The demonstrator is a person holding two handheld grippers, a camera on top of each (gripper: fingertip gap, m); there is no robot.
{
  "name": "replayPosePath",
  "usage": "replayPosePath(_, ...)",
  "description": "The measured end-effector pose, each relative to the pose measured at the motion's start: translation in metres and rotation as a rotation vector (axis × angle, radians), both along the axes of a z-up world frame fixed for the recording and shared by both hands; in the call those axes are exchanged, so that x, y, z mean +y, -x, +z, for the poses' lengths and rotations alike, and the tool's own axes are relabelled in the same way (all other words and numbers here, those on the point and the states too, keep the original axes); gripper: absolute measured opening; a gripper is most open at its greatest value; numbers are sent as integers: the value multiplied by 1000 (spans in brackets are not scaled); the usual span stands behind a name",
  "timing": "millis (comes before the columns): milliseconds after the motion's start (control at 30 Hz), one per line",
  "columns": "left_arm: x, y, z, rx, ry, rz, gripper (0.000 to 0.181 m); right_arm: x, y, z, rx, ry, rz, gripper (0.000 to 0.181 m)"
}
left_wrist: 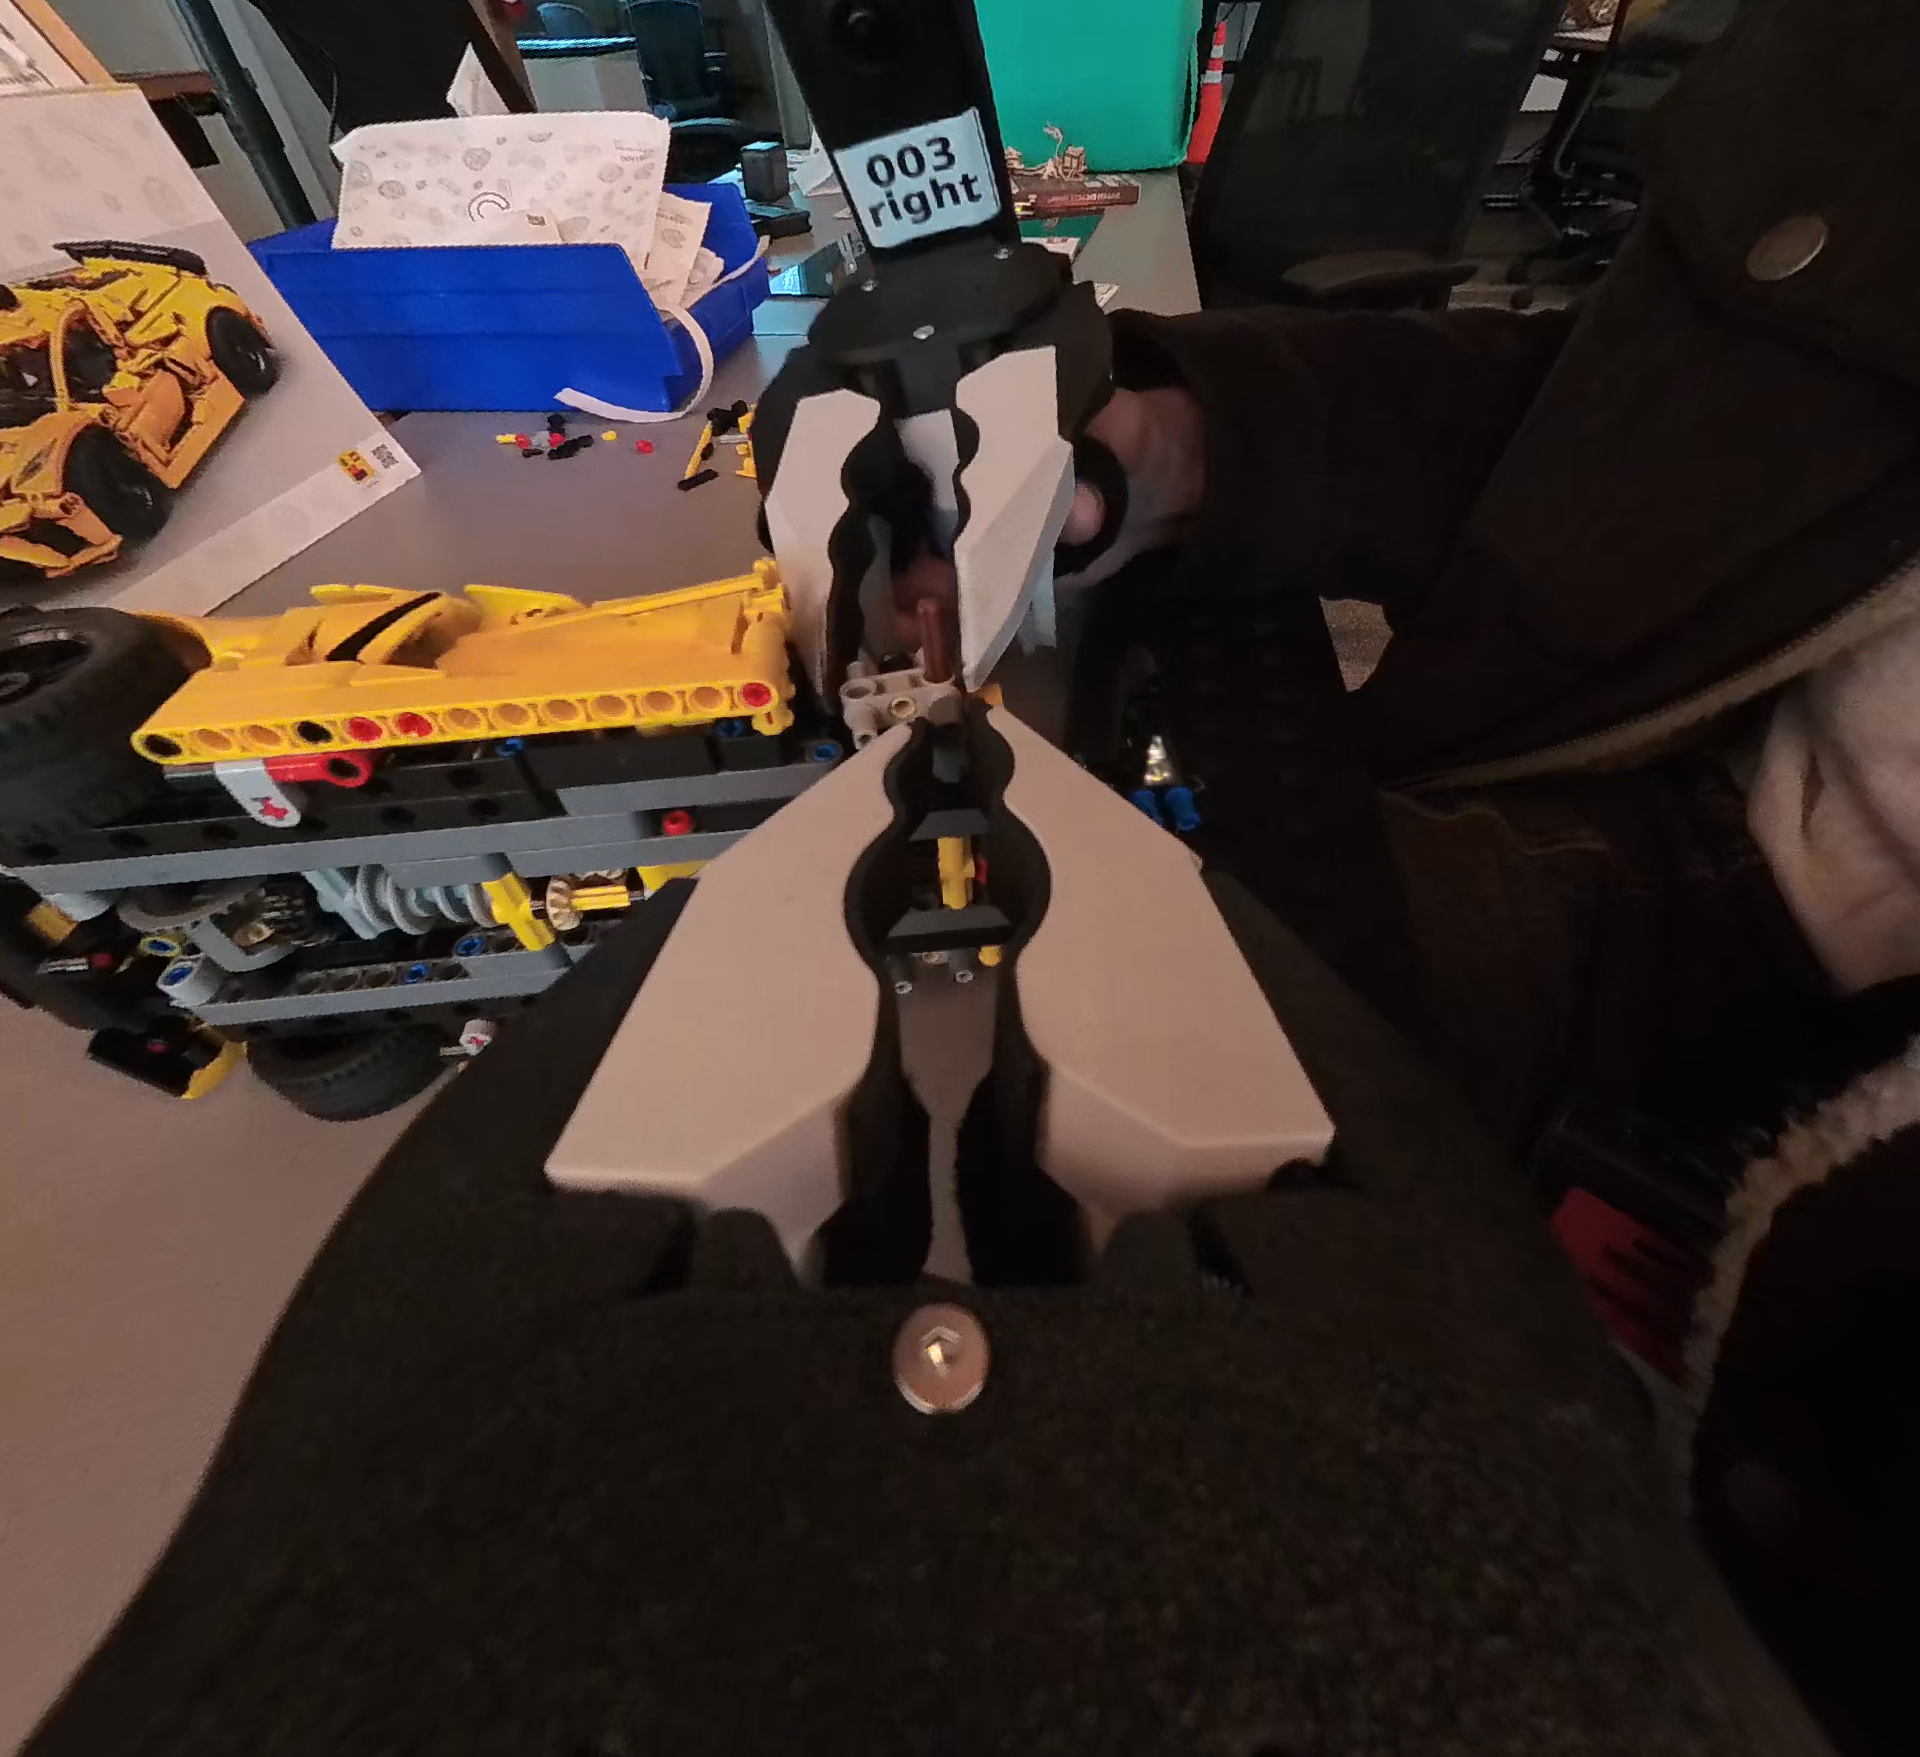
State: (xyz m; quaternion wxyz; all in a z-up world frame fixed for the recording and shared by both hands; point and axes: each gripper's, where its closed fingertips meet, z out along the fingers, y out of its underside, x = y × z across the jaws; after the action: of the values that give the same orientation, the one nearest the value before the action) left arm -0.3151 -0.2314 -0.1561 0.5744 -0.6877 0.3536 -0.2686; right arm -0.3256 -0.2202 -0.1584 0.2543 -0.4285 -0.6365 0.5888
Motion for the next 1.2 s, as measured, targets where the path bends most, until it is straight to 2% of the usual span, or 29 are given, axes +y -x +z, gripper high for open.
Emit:
replayPosePath(200, 1, -1, 0, 3, 0, 0, 6, 1, -1, 0, -13, 4, -32, 25)
replayPosePath(300, 0, 0, 0, 1, 1, -2, 6, 1, -6, 3, 37, -92, -94, 29)
replayPosePath(400, 1, -1, 0, 2, 1, -1, 6, 0, -7, 8, 99, -173, -138, 25)
replayPosePath(500, 1, -2, 0, -1, 2, 1, 6, -9, -4, 7, 91, -132, -94, 23)
replayPosePath(633, 3, -4, 2, -12, 2, 5, 7, -6, -3, 7, 83, -106, -100, 3)
replayPosePath(833, 6, -7, 2, 18, -18, 18, 6, -7, -3, 8, 60, -32, -79, 2)
replayPosePath(1200, 1, -9, 0, 27, -35, -7, 7, -7, -15, 6, 50, -36, -28, 3)
